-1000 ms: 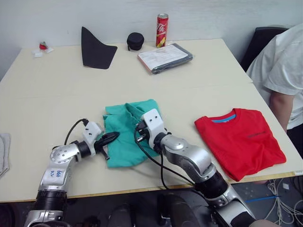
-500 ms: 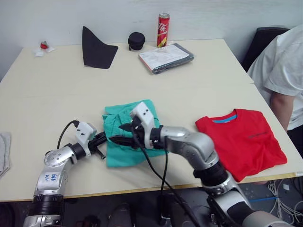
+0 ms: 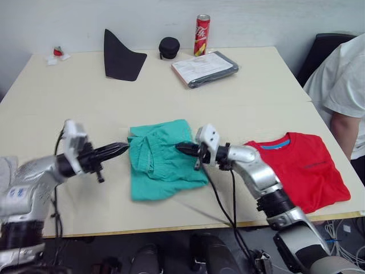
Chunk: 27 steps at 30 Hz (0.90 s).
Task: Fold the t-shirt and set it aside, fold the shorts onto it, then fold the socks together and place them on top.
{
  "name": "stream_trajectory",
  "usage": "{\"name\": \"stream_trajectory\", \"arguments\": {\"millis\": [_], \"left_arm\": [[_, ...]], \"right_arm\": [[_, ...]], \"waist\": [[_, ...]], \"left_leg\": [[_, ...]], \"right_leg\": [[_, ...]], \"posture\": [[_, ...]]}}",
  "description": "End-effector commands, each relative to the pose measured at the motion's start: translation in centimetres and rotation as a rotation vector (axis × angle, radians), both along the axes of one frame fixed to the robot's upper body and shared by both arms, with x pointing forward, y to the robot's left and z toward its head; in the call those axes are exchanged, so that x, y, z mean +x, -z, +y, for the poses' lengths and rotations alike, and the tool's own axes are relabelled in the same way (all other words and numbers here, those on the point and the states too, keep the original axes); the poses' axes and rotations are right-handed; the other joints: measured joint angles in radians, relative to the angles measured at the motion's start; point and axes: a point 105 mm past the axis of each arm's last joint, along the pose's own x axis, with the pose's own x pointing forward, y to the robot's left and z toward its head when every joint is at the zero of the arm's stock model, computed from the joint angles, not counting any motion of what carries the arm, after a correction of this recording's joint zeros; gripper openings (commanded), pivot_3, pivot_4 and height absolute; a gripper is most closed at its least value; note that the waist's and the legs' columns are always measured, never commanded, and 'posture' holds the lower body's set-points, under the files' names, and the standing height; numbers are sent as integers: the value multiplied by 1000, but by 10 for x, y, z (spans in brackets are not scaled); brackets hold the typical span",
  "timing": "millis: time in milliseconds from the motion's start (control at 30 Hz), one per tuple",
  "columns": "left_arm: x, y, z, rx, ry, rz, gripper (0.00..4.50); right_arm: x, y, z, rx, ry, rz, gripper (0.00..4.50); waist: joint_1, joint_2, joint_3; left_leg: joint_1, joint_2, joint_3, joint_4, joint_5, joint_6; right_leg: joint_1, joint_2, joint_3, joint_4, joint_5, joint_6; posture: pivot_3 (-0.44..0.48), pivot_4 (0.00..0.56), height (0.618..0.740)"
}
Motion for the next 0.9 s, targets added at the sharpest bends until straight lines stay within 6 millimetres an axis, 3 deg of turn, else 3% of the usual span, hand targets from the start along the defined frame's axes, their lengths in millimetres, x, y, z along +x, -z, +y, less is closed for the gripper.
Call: {"name": "stream_trajectory", "arguments": {"millis": [33, 133, 233, 333, 500, 567, 633, 800, 900], "left_arm": [[21, 15, -41, 92, 41, -24, 0], [46, 32, -66, 132, 11, -27, 0], [63, 62, -83, 221, -7, -13, 0], [83, 76, -80, 228, -114, -11, 0], [102, 76, -63, 166, -262, -44, 0], [103, 50, -59, 9, -259, -97, 0], [103, 38, -54, -57, -262, -120, 0], [82, 31, -35, 12, -160, -193, 0], [55, 40, -39, 56, -41, -214, 0]], "right_arm": [[1, 7, 10, -50, -55, -88, 55], [-3, 24, 13, -83, -81, -65, 55], [-13, 37, 14, -108, -119, -43, 55], [-21, 40, 13, -94, -129, -17, 55], [-39, 50, -1, -133, -153, 36, 55], [-48, 50, -11, -138, -172, 65, 55], [-54, 48, -15, -137, -188, 76, 55], [-55, 18, -21, -55, -204, 38, 55], [-28, -15, -17, 67, -129, 20, 55]], "waist": [[1, 0, 0], [-1, 0, 0], [-5, 0, 0], [-3, -1, 0], [3, -1, -1], [5, -1, -1], [5, -1, -1], [4, -1, 0], [1, 0, 2]], "left_leg": [[-1, 0, 0, 1, 0, 0], [0, 0, 3, 3, 1, 1], [1, 2, 4, 3, 1, 1], [2, 3, 4, 3, 1, 0], [6, 3, 3, 4, 2, 0], [12, 2, 3, 2, 1, 0], [15, 3, 2, -1, 0, -1], [15, 4, 2, -1, 1, -3], [14, 4, 3, -1, 1, -4]], "right_leg": [[0, 0, 0, 0, 0, 0], [0, 0, 2, 1, 0, 0], [0, 2, 2, 1, 0, 0], [0, 3, 2, 2, 0, 0], [3, 2, 3, 4, 0, -1], [9, 2, 3, 3, 0, -1], [13, 2, 2, 2, 0, -1], [12, 4, 1, 2, 0, -2], [11, 4, 2, 2, -1, -3]], "posture": [[0, 150, 740], [0, 150, 740], [0, 150, 740], [0, 150, 740], [0, 150, 740], [0, 150, 740], [0, 150, 740], [0, 150, 740], [0, 150, 740]]}}
